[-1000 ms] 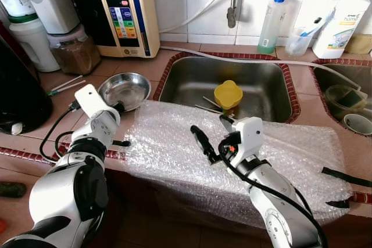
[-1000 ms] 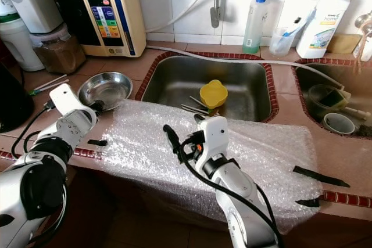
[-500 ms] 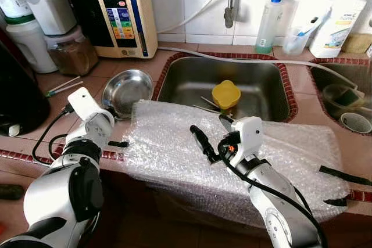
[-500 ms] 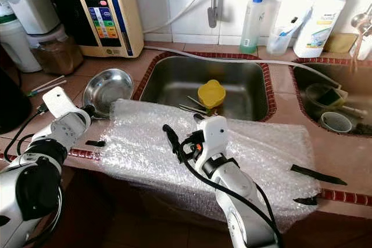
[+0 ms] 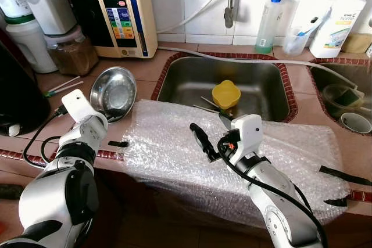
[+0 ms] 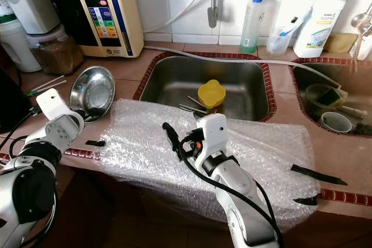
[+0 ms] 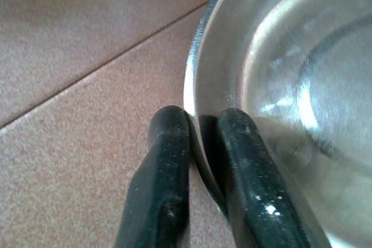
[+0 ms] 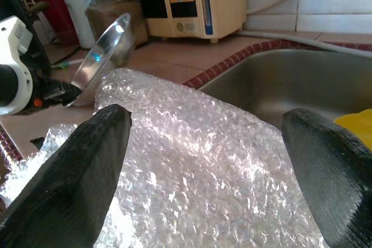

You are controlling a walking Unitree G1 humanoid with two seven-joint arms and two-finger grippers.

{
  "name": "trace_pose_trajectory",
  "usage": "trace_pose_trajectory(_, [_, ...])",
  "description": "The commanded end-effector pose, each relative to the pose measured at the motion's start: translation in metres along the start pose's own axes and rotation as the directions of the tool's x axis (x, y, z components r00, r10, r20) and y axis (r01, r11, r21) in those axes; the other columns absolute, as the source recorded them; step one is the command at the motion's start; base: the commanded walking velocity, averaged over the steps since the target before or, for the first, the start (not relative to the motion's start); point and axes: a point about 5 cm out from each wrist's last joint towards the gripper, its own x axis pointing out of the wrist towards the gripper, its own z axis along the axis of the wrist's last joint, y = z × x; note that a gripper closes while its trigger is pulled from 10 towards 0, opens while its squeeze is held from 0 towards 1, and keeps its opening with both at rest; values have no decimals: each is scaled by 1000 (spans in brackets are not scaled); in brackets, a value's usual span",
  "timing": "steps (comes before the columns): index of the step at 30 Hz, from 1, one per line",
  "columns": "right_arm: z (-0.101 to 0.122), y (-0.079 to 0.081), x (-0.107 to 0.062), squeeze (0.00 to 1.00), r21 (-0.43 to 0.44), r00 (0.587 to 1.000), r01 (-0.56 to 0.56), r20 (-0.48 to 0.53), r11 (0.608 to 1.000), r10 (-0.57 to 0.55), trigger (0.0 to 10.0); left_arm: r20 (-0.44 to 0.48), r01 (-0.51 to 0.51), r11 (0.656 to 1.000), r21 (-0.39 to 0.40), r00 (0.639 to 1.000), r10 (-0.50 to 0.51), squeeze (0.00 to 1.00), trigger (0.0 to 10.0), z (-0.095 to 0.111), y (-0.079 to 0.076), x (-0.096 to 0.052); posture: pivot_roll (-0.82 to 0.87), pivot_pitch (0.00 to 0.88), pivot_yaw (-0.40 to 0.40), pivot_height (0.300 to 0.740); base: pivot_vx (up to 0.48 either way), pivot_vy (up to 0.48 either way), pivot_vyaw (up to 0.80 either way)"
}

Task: Kitchen organization

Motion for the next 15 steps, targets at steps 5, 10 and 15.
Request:
trace_pose_trajectory(5, [1, -1, 6, 0, -12, 1000, -21, -3, 1000, 21, 10000, -28, -7, 1000, 8, 1000, 7, 0, 0, -11, 2, 0, -25, 0, 57, 740, 0, 0, 0])
trace_pose_trajectory(10, [3, -4, 8, 0, -17, 1000, -19, 0, 1000, 19, 10000, 2, -5, 1000, 14, 1000, 5, 0, 0, -7, 1, -2, -18, 0, 51, 740, 0, 0, 0])
trace_pose_trajectory(15, [3, -5, 9, 0, -18, 1000, -22, -3, 1000, 22, 10000, 35, -3, 999, 34, 999, 1, 0, 0, -4, -1, -3, -4, 0, 37, 740, 0, 0, 0])
